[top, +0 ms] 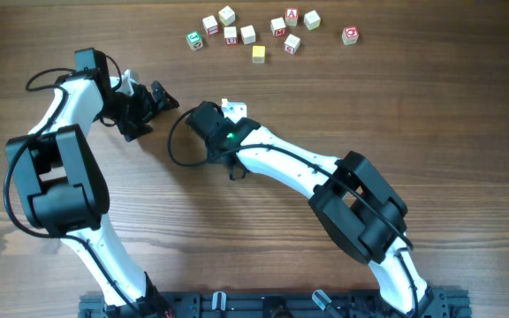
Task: Form a circle
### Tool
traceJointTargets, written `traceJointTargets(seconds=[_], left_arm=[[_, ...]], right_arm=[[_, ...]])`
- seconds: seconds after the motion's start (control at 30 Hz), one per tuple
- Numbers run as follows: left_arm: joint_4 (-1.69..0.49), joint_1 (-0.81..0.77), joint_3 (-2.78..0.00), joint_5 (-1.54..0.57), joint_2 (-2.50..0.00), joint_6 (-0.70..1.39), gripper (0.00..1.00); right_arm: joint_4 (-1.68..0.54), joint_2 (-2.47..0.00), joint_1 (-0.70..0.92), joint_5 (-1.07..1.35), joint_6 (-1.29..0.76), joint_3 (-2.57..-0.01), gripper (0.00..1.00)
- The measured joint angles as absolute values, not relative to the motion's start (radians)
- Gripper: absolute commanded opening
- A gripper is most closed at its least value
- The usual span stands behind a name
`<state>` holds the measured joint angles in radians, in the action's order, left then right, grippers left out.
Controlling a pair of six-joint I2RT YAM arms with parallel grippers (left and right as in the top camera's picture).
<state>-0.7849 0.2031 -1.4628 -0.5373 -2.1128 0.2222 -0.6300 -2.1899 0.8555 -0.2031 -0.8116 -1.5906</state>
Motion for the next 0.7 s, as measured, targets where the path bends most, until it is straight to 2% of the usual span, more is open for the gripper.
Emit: traceJointTargets(seconds=[0.13,0.43,0.7], left_arm=[[-0.785,0.203,-1.463,-0.537,-2.113,0.222,1.0],[-0.785,0.203,-1.463,-0.537,-2.113,0.222,1.0],[-0.785,0.203,-1.463,-0.537,-2.113,0.222,1.0]], right_arm=[[-0.649,-2.19,0.855,-0.2,-0.808,-1.591,0.99],[-0.763,-2.173,0.855,-0.21,-0.815,-1.591,1.0],[-0.891,-1.971,0.854,-0.305,-0.876,-1.591,1.0]])
